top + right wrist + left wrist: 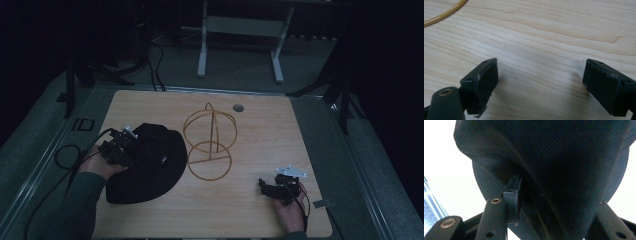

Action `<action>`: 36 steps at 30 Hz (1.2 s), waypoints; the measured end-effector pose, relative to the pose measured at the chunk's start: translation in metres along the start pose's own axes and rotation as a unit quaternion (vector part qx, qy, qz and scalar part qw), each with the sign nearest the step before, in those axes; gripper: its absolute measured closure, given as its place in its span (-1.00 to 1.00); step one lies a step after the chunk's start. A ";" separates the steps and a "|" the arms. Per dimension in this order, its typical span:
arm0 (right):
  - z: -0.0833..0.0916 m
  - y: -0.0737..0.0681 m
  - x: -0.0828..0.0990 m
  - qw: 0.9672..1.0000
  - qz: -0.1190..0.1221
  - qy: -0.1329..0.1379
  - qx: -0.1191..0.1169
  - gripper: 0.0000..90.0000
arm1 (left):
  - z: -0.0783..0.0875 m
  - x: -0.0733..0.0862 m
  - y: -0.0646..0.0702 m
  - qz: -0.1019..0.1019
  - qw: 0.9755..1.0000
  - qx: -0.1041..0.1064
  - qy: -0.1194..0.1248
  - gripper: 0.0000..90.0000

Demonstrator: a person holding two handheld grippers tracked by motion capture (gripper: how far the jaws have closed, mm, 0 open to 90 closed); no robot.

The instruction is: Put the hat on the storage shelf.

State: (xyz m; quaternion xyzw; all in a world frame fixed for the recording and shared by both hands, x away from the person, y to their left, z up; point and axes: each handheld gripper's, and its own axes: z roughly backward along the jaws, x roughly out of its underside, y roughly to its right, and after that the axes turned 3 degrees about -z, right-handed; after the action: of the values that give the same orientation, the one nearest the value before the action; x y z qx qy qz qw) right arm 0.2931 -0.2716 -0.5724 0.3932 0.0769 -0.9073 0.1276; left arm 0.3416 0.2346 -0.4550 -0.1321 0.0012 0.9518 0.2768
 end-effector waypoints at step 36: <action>0.000 0.000 0.000 1.000 0.000 0.000 -0.001 -0.71 | 0.014 -0.019 -0.009 -0.035 0.999 0.034 -0.020 0.97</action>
State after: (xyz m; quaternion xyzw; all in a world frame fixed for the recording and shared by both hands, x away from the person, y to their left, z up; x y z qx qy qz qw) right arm 0.2932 -0.2715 -0.5724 0.3931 0.0775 -0.9072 0.1279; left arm 0.3580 0.2330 -0.4365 -0.1032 0.0236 0.9435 0.3139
